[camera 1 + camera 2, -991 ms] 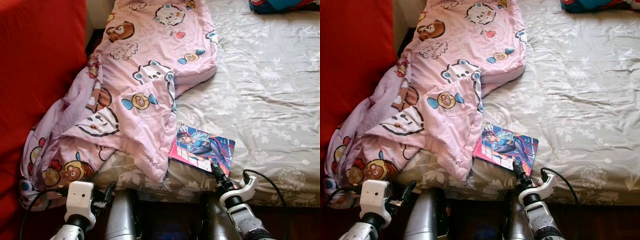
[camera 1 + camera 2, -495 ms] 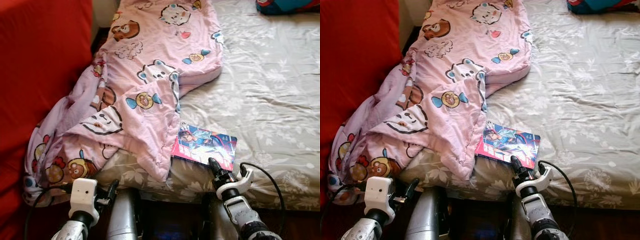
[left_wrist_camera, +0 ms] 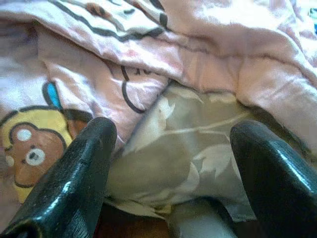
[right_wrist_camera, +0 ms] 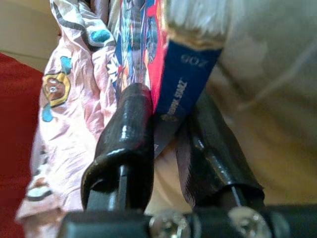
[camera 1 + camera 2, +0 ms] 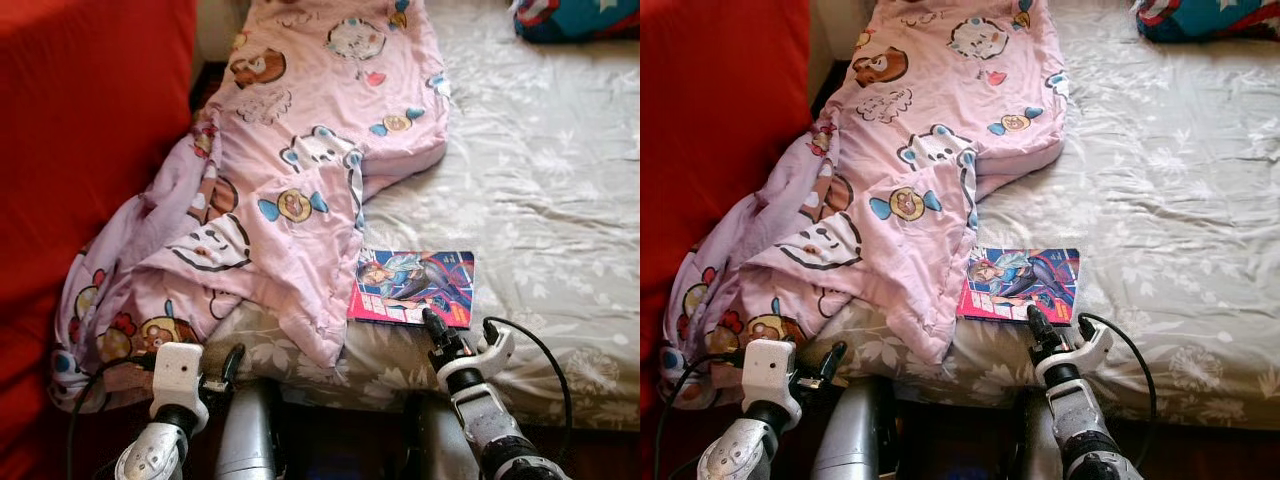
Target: Clean up the room
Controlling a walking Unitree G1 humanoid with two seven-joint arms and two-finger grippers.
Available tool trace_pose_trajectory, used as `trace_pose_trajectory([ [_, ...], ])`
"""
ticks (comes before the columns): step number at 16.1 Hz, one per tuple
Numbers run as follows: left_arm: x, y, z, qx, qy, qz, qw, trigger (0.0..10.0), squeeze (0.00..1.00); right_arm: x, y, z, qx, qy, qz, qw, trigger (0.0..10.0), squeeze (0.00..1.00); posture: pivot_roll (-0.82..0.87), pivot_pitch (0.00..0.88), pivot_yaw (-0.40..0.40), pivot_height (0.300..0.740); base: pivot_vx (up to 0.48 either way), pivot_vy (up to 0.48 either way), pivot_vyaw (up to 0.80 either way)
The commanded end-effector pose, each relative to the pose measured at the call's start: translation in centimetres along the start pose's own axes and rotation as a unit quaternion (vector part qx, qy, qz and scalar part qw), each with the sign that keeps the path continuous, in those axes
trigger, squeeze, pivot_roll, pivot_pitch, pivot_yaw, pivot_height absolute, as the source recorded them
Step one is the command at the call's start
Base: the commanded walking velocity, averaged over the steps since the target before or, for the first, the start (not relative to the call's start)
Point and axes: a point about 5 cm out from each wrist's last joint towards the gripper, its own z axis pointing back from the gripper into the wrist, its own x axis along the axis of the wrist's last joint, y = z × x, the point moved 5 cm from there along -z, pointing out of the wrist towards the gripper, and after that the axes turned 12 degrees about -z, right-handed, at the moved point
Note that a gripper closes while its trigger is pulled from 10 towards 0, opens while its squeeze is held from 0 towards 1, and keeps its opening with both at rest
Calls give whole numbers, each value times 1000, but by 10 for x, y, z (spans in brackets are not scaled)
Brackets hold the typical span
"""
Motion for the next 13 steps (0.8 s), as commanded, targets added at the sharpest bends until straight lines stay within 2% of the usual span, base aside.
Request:
trace_pose_trajectory([
  [1,-9,2,1,7,14,-6,1000,10000,0,24,8,-4,-7,-39,87,995,0,0,193,112,7,575,0,0,0],
  [2,-10,3,-5,13,12,1,1000,10000,0,34,22,-10,14,-61,113,992,0,0,169,95,-1,575,0,0,0],
  [3,-11,3,-8,20,11,9,1000,10000,0,41,30,-11,21,-75,136,988,0,0,156,83,-8,575,0,0,0],
  [4,-12,4,-13,31,12,24,999,10000,0,49,32,-10,7,-87,184,979,3490,0,142,69,-17,575,0,0,0],
  [5,-17,5,-18,46,18,50,998,10000,0,48,34,-4,0,-83,286,955,10000,0,132,60,-25,575,0,0,0],
  [7,-19,5,-19,48,21,56,997,10000,0,46,34,-3,-1,-78,300,951,10000,0,125,50,-33,575,0,0,0],
  [9,-35,5,-20,67,42,92,993,10000,0,39,11,16,-36,-65,327,942,10000,0,97,23,-59,590,0,0,0],
  [11,-46,2,-21,71,56,99,991,10000,0,34,-1,21,-62,-52,338,938,10000,0,88,3,-68,605,0,0,0],
  [13,-58,0,-20,72,75,101,989,10000,0,29,-1,20,-66,-47,343,936,10000,0,81,0,-75,620,0,0,0],
])
